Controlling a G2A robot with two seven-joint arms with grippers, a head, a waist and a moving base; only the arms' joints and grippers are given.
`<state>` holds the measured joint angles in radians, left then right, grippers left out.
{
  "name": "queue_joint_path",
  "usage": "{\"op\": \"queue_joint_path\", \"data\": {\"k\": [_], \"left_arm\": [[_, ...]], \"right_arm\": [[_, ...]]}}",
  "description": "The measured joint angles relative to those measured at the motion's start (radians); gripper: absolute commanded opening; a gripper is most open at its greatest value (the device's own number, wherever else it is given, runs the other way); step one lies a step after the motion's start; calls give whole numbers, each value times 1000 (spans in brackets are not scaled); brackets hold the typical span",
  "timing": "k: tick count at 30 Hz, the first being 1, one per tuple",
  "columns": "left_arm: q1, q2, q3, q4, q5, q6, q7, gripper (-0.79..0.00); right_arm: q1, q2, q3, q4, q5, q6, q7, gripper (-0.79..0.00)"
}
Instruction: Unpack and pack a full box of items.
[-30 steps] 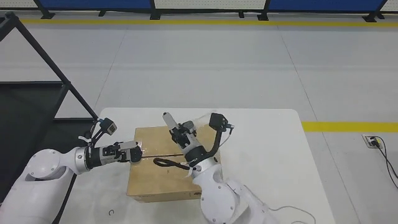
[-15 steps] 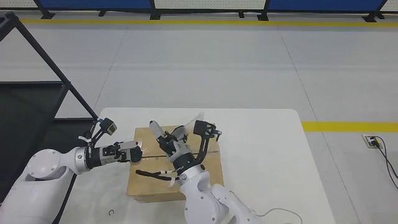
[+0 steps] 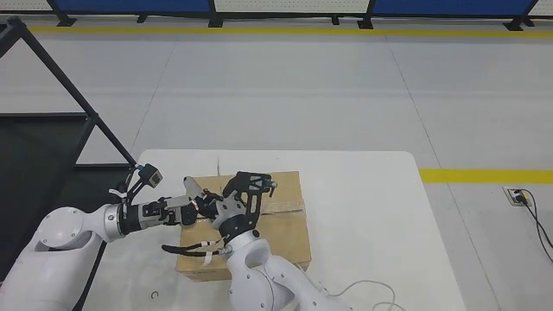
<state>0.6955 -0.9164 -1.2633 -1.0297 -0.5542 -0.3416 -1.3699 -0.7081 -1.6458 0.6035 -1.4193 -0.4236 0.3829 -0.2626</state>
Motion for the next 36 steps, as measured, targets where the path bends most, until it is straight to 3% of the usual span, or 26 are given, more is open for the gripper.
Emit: {"op": "queue_joint_path", "data": {"k": [13,20,26,30,36], "left_arm": [[0,0,0,0,0,0,0,0],[0,0,0,0,0,0,0,0],[0,0,0,0,0,0,0,0],[0,0,0,0,0,0,0,0],[0,0,0,0,0,0,0,0]], "right_arm": [[-50,-27,48,-4,-54,-32,10,0],[-127,-23,159,-68,11,-122,-14,0],[-191,-6,290,-148,150,-203,130,0],[-197,11,366,-189,186,-153,315,0],[-196,11,366,-189,179,-151,311,0]]}}
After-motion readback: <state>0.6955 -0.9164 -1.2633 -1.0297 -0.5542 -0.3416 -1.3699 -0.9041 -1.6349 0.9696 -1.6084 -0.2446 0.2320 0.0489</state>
